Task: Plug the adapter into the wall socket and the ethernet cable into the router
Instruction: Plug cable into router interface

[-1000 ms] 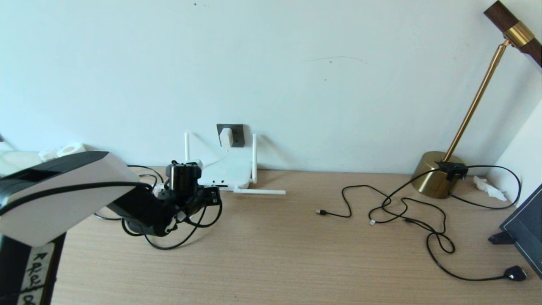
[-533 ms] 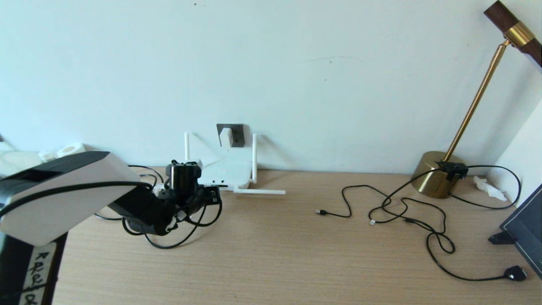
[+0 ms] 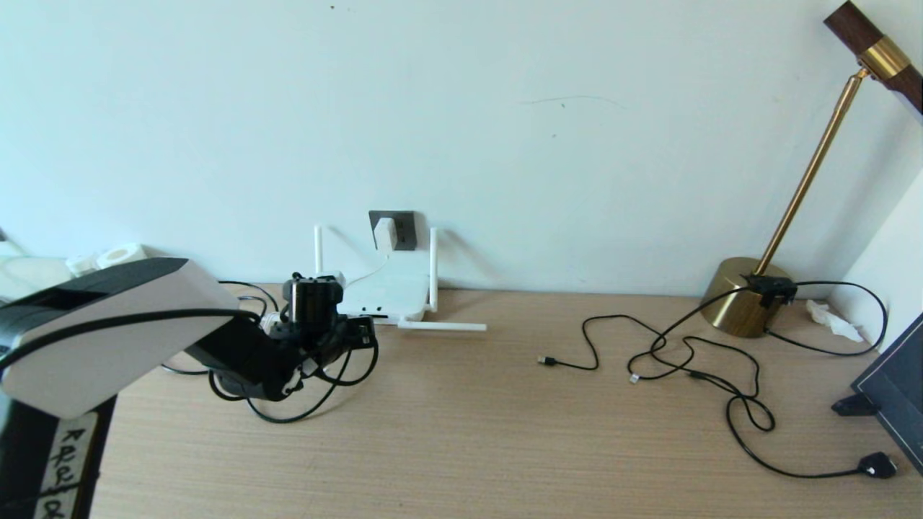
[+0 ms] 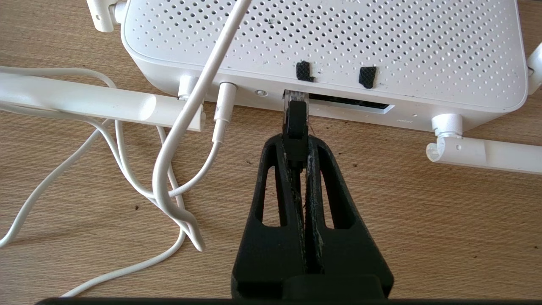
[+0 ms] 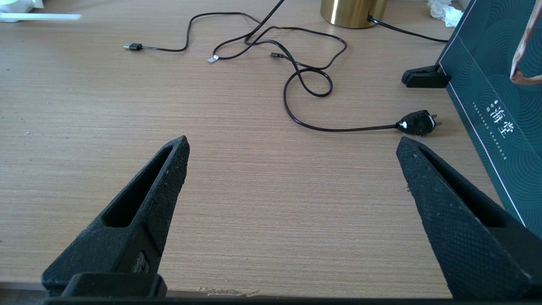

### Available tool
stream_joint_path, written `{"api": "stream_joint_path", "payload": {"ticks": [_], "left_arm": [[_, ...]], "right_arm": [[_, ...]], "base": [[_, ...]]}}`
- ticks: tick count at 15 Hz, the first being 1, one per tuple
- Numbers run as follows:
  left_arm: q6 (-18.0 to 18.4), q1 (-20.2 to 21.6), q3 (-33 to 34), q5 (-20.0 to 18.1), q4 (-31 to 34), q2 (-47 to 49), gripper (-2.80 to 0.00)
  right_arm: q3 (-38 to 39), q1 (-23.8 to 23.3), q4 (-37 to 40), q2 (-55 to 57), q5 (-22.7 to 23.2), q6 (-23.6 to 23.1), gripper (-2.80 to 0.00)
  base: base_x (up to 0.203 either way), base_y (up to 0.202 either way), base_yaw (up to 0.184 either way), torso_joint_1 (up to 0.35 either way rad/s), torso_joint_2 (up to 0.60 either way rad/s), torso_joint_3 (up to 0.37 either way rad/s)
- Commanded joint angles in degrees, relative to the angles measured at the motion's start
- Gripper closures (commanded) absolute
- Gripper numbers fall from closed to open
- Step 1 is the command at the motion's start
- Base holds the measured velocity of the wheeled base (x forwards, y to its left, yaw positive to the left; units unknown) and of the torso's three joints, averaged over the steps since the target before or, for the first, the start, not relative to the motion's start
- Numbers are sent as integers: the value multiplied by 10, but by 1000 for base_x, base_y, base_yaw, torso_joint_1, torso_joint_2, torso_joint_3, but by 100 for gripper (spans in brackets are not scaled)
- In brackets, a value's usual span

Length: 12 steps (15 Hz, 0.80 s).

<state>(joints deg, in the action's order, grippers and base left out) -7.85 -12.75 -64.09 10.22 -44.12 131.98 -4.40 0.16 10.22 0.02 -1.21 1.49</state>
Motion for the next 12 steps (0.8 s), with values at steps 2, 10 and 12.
{"api": "stream_joint_path", "payload": {"ticks": [2,10,12], "left_arm": [[-1,0,-2,2,-2,-1,0],[0,0,-21,2,13,0,0],[1,0,-26,2,15,1,0]], "right_arm": [[0,0,1,0,0,0,-280],[0,0,1,0,0,0,-280],[0,0,1,0,0,0,-280]], "base": [[0,0,0,0,0,0],[0,0,0,0,0,0],[0,0,0,0,0,0]]}}
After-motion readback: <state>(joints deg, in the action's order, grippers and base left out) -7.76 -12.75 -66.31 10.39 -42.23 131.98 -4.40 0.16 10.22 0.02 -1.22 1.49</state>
